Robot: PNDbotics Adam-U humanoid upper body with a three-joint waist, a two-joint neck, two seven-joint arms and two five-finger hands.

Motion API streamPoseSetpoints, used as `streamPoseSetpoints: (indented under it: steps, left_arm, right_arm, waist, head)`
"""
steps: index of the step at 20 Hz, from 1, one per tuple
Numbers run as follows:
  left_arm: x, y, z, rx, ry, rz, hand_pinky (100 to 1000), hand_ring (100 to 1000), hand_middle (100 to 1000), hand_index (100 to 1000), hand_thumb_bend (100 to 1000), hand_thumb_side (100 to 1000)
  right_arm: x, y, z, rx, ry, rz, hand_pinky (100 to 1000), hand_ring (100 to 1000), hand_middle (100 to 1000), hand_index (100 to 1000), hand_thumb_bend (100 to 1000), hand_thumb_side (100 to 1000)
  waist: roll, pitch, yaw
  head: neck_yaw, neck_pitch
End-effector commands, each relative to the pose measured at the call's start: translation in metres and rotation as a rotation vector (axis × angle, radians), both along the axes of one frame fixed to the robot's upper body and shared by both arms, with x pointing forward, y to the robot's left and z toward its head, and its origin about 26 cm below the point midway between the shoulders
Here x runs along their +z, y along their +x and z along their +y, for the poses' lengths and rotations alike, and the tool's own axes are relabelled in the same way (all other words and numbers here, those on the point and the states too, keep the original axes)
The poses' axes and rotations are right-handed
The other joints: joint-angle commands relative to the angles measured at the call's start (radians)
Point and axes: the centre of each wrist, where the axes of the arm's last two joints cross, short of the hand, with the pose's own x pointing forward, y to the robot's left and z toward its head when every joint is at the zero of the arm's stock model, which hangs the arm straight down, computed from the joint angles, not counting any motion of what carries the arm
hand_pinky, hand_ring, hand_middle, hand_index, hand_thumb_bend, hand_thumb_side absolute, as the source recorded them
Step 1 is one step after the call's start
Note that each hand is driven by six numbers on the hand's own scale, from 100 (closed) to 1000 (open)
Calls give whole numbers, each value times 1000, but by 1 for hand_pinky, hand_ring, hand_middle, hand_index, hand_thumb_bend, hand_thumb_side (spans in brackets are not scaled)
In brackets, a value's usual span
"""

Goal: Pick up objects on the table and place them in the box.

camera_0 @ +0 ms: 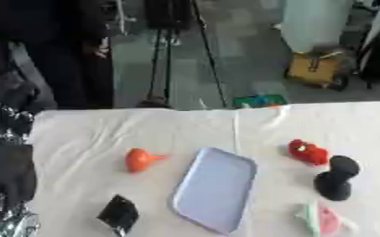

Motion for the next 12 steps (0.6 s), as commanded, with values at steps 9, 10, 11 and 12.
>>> streamPoseSetpoints:
  steps: [9,10,11,12]
  left_arm:
    - [7,-2,0,-21,26,-11,826,902,821,877,209,1000]
    - [7,-2,0,-24,26,-8,826,902,821,877,209,1000]
    - [6,-1,-1,-26,27,-4,821,897,815,871,207,1000]
    - [6,-1,-1,-29,27,-2,821,897,815,871,207,1000]
  right_arm:
    - [34,-2,-2,-11,-199,31,728,871,880,911,100,883]
    - [39,-2,-2,-16,-226,40,728,871,880,911,100,883]
    - [45,-2,-1,-23,-259,50,737,876,884,912,100,895]
    - [50,-2,0,-28,-282,59,737,876,884,912,100,895]
  waist:
    - [-19,-25,-1]
    - [-20,-26,-1]
    - [-22,-27,0]
    - [-23,-28,0]
  head:
    - [0,16]
    - [4,25]
    - [14,35]
    - [21,41]
